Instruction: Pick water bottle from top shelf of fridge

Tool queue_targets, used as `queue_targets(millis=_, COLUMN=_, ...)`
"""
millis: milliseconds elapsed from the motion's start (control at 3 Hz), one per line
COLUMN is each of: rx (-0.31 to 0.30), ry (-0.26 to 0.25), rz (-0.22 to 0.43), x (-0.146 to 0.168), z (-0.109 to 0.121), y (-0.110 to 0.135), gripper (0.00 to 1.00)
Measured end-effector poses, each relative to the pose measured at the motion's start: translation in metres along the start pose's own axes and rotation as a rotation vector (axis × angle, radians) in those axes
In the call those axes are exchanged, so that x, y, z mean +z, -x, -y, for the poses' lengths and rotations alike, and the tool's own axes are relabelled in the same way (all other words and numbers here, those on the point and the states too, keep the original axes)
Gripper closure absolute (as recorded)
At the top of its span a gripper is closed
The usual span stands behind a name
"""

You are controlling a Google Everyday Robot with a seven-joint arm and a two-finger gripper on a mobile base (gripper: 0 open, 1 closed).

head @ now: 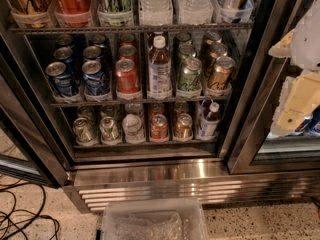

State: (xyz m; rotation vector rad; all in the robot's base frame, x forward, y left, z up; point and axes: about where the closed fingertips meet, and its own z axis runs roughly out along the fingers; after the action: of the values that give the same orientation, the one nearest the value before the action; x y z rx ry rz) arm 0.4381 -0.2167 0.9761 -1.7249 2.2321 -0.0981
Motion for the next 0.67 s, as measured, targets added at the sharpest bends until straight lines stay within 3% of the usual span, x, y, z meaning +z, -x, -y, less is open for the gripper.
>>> queue_targets(millis=333, rx=0.0, ry=0.0, rz=0.0, x=0.0, z=0.0, y=0.0, gripper=0.0)
queue_targets(millis=667, rx=0.003, ry=-0.013, rz=0.045, x=0.0003, z=0.0024, y=0.0034, gripper=0.0)
